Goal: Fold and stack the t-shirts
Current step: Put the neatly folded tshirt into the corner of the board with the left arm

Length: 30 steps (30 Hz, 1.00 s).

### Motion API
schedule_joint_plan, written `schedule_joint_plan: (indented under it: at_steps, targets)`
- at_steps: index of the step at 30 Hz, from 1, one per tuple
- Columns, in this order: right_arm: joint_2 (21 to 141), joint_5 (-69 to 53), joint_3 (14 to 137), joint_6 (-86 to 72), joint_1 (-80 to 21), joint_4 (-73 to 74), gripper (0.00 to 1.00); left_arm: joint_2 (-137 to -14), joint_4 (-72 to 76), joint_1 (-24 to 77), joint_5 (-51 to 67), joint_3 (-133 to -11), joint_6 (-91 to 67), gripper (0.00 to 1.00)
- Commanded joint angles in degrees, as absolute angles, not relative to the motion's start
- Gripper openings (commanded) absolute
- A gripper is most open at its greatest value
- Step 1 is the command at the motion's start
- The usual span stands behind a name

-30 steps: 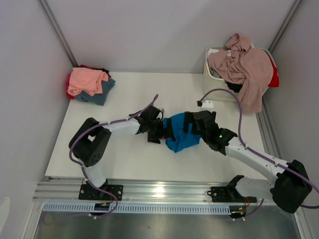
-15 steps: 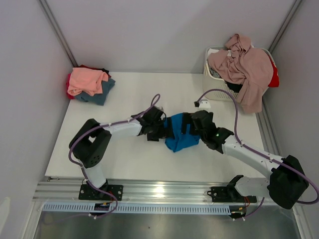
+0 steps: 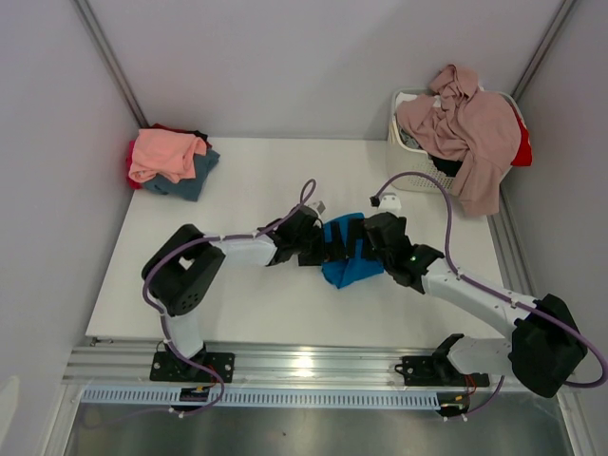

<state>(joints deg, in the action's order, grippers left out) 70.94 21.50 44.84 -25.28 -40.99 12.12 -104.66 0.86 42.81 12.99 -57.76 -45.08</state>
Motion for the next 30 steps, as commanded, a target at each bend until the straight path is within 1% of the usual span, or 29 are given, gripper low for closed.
schedule_joint_plan:
  at_steps: [1,7,13,17,20,24,30]
  targets:
    - [70.40,21.45,44.12,-25.93,-40.61,11.34,0.99,-105.74,4.64,43.24,14.85,-53.71,-46.93,0.99]
    - [69.87,21.01,43.95,-25.40,-39.90,11.95,1.00,-103.71,13.88,42.72,18.63,-48.43,-50.79,0.99]
    - [68.91,20.30,43.59,-25.31,-38.94,12.66,0.99,-102.92,25.03,39.99,22.06,-40.17,-56.07,0.99]
    - [69.17,20.91,42.81,-26.36,-38.24,12.92,0.99,-101.34,25.49,40.78,20.92,-39.99,-54.41,0.99]
    - [70.92,19.61,42.54,-29.87,-34.91,14.15,0.99,-100.55,24.44,41.57,19.69,-40.51,-53.35,0.99]
    - [73.03,18.11,41.31,-31.03,-32.88,11.26,0.99,-101.07,24.25,41.84,18.90,-40.87,-52.56,0.99]
    - [82.16,14.33,42.62,-32.17,-28.57,5.10,0.99,-101.25,21.80,42.71,16.70,-42.19,-50.89,0.99]
